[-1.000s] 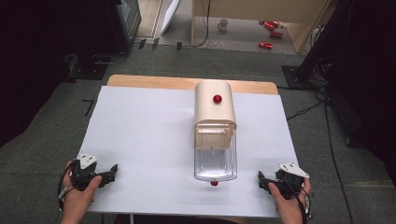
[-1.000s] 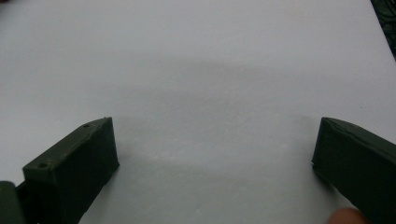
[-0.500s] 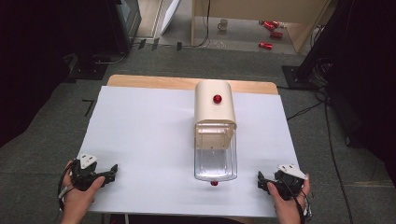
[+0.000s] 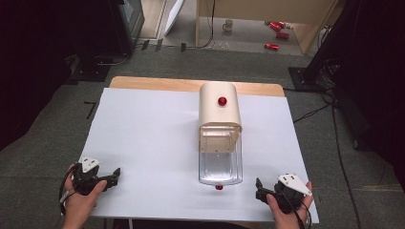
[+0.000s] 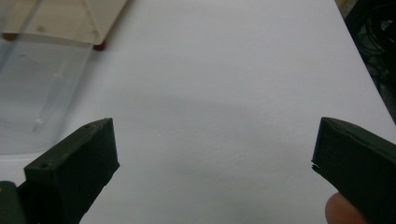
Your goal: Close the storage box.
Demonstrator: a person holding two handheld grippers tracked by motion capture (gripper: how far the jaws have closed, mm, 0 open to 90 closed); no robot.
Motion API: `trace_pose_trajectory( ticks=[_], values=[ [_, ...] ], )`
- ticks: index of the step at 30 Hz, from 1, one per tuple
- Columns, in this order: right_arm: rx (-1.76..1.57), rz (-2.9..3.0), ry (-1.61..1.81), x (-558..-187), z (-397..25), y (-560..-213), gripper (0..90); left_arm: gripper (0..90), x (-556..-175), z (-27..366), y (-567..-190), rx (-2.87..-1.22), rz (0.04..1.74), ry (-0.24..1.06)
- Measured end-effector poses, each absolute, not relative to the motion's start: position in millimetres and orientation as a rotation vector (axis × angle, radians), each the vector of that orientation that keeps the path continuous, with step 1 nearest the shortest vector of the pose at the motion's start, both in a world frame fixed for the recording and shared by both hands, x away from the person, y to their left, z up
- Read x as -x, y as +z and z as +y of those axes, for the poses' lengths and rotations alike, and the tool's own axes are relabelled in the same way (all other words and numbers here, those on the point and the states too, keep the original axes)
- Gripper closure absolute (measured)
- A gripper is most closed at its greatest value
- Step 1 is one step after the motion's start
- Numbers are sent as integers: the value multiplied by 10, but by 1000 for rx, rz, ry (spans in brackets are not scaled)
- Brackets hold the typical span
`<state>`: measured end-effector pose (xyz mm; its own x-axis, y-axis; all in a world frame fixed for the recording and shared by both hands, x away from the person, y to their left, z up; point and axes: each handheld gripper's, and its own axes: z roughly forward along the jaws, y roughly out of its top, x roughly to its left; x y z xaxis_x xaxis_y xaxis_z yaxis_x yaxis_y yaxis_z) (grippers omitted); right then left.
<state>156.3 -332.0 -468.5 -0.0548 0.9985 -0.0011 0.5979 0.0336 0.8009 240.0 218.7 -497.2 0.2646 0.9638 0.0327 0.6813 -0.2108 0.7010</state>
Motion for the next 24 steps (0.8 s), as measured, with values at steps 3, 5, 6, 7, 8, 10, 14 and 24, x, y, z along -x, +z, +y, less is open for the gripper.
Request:
trace_pose_trajectory(
  ticks=[3,5,6,7,8,10,14,24],
  values=[
    [-1597,1740,884,-1531,-3232,-4640,0,68,-2399,2187,-4972,-1971,1481,644],
    [-1590,1748,905,-1505,-3174,-4606,0,68,-2399,2187,-4972,-1971,1481,644],
    [-1585,1750,910,-1488,-3143,-4585,0,69,-2399,2187,-4972,-1971,1481,644],
    [-1571,1754,915,-1471,-3114,-4562,0,68,-2399,2187,-4972,-1971,1481,644],
    [-1565,1757,926,-1455,-3082,-4538,0,69,-2399,2187,-4972,-1971,1481,644],
    [-1556,1762,938,-1439,-3053,-4514,0,68,-2399,2187,-4972,-1971,1481,644],
    [-1521,1790,994,-1375,-2936,-4421,0,68,-2400,2188,-4972,-1972,1481,644],
    [-1460,1854,1099,-1314,-2810,-4342,0,68,-2398,2179,-4971,-1971,1485,648]
  ],
)
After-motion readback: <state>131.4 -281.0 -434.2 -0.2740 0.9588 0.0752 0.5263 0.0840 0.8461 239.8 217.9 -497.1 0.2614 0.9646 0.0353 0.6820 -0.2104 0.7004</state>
